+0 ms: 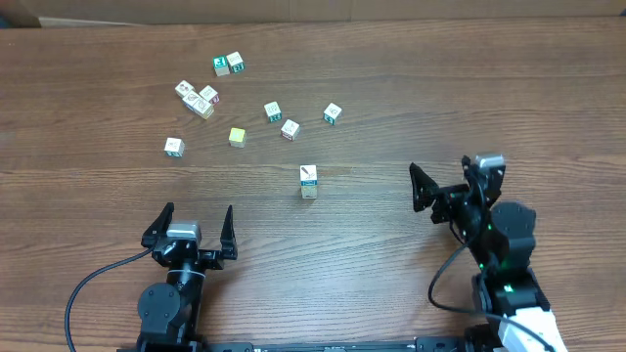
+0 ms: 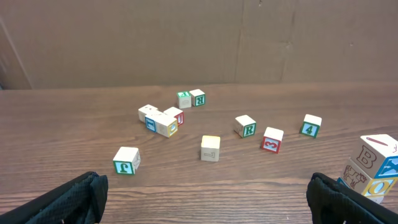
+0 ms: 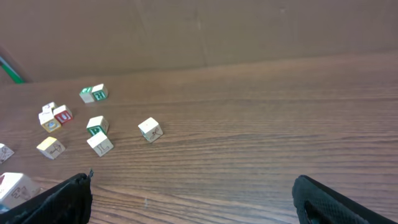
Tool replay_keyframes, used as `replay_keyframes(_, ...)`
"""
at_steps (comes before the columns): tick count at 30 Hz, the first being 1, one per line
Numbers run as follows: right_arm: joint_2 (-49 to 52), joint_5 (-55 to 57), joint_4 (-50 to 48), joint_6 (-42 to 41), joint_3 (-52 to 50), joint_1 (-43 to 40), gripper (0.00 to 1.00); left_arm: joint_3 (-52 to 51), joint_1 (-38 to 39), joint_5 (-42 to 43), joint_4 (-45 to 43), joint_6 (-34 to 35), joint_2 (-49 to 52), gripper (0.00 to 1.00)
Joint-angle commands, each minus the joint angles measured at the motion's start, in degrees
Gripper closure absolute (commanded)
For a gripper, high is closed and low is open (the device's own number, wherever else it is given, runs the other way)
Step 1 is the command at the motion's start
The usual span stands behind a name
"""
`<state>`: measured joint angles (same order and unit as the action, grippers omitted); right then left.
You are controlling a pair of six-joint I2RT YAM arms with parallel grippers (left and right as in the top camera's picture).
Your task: Form a tower
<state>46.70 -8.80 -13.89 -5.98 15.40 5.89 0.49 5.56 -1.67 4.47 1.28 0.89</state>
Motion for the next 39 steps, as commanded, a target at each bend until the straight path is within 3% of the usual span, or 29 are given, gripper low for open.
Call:
replay_keyframes(1,-4.13,-0.52,-1.33,0.24,-2.19,-0.46,0.00,-0.20,-0.39,0.68,-0.13,-0.90,-0.63,0.00)
replay_keyframes(29,-30.12,-1.42,-0.61,0.24,-14.97,-1.75,0.00,-0.20,-0.39,0.68,-0.13,-0.90,-0.63,0.01)
replay_keyframes(39,-31.69,-1.36,-0.28,0.26,-14.97,-1.75,0.00,-0.20,-0.39,0.68,-0.13,-0.90,-0.63,0.01)
